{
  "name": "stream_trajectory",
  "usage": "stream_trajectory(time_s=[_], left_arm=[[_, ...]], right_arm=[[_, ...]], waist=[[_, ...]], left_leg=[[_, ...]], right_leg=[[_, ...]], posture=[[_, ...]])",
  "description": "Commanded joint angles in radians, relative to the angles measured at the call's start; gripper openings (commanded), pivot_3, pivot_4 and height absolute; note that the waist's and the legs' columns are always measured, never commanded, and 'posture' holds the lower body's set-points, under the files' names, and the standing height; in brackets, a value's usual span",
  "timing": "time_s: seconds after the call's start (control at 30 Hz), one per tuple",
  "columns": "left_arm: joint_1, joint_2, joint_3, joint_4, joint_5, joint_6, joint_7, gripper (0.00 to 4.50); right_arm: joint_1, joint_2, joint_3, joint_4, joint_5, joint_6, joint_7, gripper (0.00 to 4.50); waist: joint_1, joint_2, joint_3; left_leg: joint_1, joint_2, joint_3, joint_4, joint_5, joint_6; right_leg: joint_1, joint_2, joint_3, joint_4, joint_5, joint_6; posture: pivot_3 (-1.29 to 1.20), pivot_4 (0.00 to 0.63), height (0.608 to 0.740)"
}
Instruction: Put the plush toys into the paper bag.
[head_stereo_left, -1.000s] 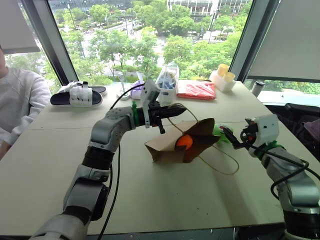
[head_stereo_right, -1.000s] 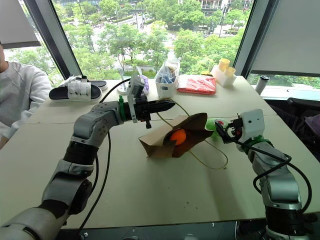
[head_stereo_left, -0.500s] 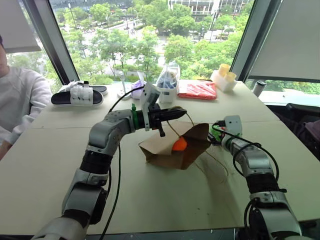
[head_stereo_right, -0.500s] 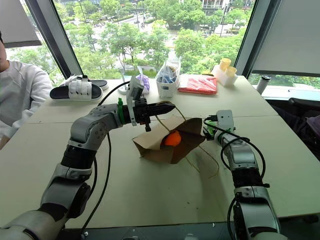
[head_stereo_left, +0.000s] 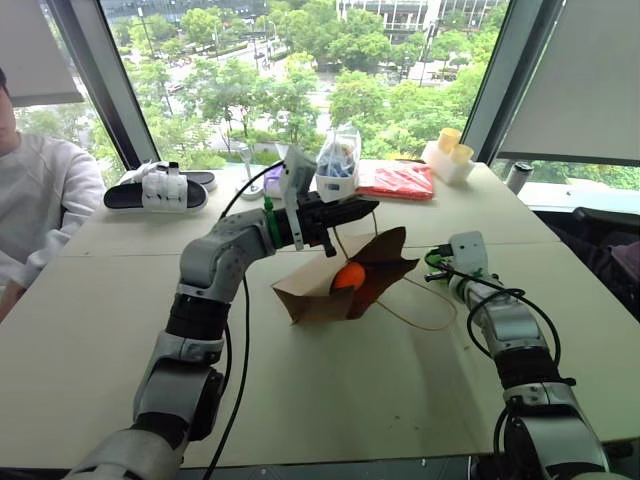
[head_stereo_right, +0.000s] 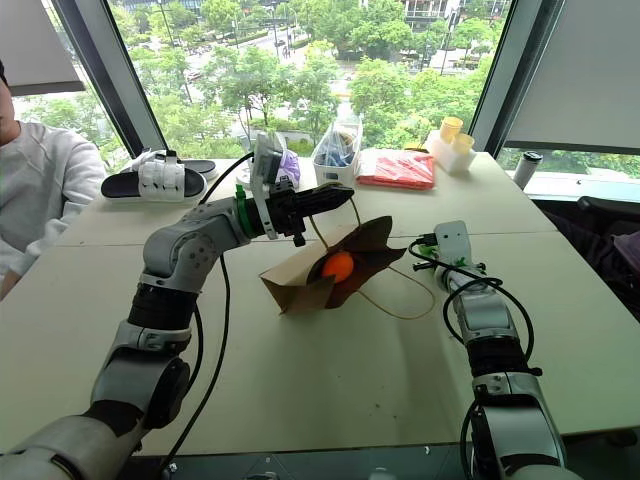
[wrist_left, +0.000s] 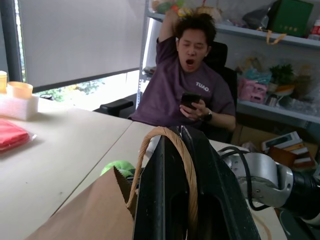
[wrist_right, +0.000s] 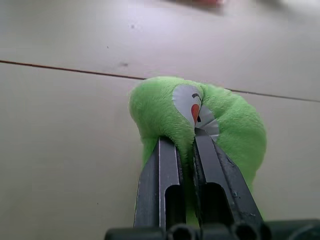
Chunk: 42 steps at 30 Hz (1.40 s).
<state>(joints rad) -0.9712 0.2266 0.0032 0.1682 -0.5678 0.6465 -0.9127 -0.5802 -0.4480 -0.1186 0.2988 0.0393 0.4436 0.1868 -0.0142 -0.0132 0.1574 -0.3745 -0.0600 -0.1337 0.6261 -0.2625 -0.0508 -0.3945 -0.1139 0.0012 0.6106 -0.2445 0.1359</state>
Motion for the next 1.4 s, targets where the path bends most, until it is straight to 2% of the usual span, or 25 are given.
stream_trajectory(time_s=[0.03, 0.3, 0.5, 0.73, 0.93, 1.0, 1.13, 1.23, 1.27, 1.3, 1.4], left_arm=[[-0.034, -0.011, -0.009, 0.023, 0.013, -0.037, -0.007, 0.0], [-0.069, -0.028, -0.026, 0.097, 0.02, -0.059, -0.05, 0.0], [-0.097, -0.046, -0.024, 0.122, 0.001, -0.044, -0.082, 0.0], [-0.096, -0.05, -0.013, 0.081, -0.033, -0.007, -0.101, 0.0], [-0.067, -0.059, -0.035, 0.019, -0.049, 0.023, -0.11, 0.0], [-0.055, -0.073, -0.039, -0.008, -0.062, 0.037, -0.108, 0.0], [-0.033, -0.084, -0.044, -0.04, -0.063, 0.046, -0.1, 0.0], [-0.022, -0.081, -0.043, -0.047, -0.063, 0.047, -0.091, 0.0], [-0.02, -0.079, -0.04, -0.046, -0.063, 0.046, -0.087, 0.0], [-0.02, -0.079, -0.037, -0.043, -0.063, 0.043, -0.082, 0.0], [-0.024, -0.08, -0.023, -0.016, -0.053, 0.022, -0.059, 0.0]], right_arm=[[0.096, -0.127, -0.075, -0.458, 0.049, -0.036, 0.121, 0.01], [0.265, -0.295, -0.163, -0.94, 0.288, 0.14, 0.357, 0.01], [0.361, -0.351, -0.08, -1.053, 0.321, 0.186, 0.424, 0.01], [0.337, -0.363, 0.079, -0.985, 0.24, 0.14, 0.449, 0.01], [0.177, -0.371, 0.292, -0.784, 0.073, 0.024, 0.511, 0.01], [0.094, -0.331, 0.372, -0.658, 0.002, -0.023, 0.52, 0.01], [0.011, -0.277, 0.425, -0.519, -0.057, -0.096, 0.536, 0.01], [-0.019, -0.255, 0.415, -0.463, -0.075, -0.129, 0.543, 0.01], [-0.021, -0.252, 0.41, -0.455, -0.077, -0.137, 0.547, 0.75], [-0.021, -0.252, 0.406, -0.45, -0.079, -0.144, 0.552, 1.07], [-0.011, -0.249, 0.395, -0.453, -0.077, -0.154, 0.568, 2.58]], waist=[[0.003, 0.001, 0.001], [-0.002, 0.0, 0.001], [0.002, 0.0, 0.001], [0.002, -0.001, 0.001], [0.0, -0.001, 0.001], [0.0, -0.001, 0.001], [0.001, -0.001, 0.001], [0.002, -0.001, 0.001], [0.002, -0.001, 0.001], [0.002, -0.001, 0.001], [0.001, -0.001, 0.001]], left_leg=[[-0.001, 0.0, 0.0, 0.0, 0.001, -0.001], [0.002, 0.001, 0.0, -0.001, -0.003, 0.005], [0.002, 0.001, 0.0, 0.002, -0.003, 0.005], [0.001, 0.0, 0.0, 0.001, -0.003, 0.005], [0.001, 0.001, 0.0, 0.001, -0.003, 0.005], [0.001, 0.0, 0.0, 0.001, -0.003, 0.005], [0.001, 0.0, 0.0, 0.001, -0.002, 0.003], [0.0, 0.0, 0.0, 0.001, 0.0, 0.0], [0.0, 0.0, 0.0, 0.001, 0.0, 0.0], [0.0, 0.0, 0.0, 0.001, 0.0, 0.0], [0.0, 0.0, 0.0, 0.0, 0.0, 0.0]], right_leg=[[0.0, 0.0, 0.0, 0.0, 0.0, 0.0], [0.004, 0.0, -0.001, -0.005, -0.001, 0.001], [0.005, 0.0, -0.001, -0.006, -0.001, 0.001], [0.004, 0.0, -0.001, -0.006, -0.001, 0.001], [0.004, 0.0, -0.001, -0.006, -0.001, 0.001], [0.004, 0.0, -0.001, -0.006, -0.001, 0.001], [0.004, 0.0, -0.001, -0.007, -0.001, 0.001], [0.003, 0.0, -0.001, -0.008, -0.001, 0.001], [0.003, 0.0, -0.001, -0.008, -0.001, 0.001], [0.003, 0.0, -0.001, -0.008, -0.001, 0.001], [0.004, 0.0, -0.001, -0.008, -0.001, 0.001]], posture=[[0.0, 0.15, 0.74], [0.0, 0.15, 0.74], [0.0, 0.15, 0.74], [0.0, 0.15, 0.74], [0.0, 0.15, 0.74], [0.0, 0.15, 0.74], [0.0, 0.15, 0.74], [0.0, 0.15, 0.74], [0.0, 0.15, 0.74], [0.0, 0.15, 0.74], [0.0, 0.15, 0.74]])
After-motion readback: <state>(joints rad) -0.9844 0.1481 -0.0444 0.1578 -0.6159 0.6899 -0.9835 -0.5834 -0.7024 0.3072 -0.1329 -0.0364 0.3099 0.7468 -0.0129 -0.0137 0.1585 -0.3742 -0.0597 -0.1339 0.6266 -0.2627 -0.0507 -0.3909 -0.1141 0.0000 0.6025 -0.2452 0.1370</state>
